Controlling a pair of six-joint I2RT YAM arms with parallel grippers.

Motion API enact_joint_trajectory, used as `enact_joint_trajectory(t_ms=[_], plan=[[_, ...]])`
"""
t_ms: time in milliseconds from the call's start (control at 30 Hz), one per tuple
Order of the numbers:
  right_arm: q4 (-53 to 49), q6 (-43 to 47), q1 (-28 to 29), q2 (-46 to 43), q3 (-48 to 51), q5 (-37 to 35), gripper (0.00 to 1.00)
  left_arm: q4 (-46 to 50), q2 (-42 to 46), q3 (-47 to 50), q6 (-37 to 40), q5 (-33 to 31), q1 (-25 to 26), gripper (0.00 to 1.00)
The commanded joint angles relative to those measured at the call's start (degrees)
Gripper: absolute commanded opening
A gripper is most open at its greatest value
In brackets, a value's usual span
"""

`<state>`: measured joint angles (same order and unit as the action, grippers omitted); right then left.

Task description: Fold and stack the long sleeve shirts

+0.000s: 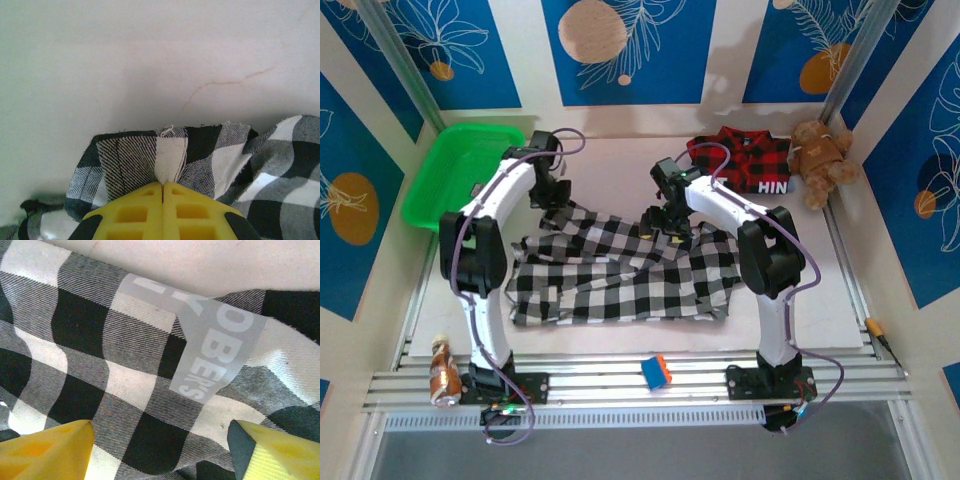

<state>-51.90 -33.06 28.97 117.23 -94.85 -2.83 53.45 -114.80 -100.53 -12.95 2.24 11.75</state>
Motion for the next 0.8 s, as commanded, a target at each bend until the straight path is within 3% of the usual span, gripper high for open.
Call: enact_joint_trajectory(t_ms=[0,300,767], plan=[[-0.5,0.4,-0.7,-1.7,-1.8,-0.1,0.74,3.5,5.4,2.9,-2.1,2.8,-0.3,0.00],[0.5,0.8,-1.8,-1.0,-1.3,1.0,0.74,12.5,12.6,5.9,-4.8,0.6,0.1,0.00],[0.6,3.2,-3.3,2.0,-0.6,3.5,0.74,27.7,13.5,-4.7,-4.6,1.6,1.8,0.00]])
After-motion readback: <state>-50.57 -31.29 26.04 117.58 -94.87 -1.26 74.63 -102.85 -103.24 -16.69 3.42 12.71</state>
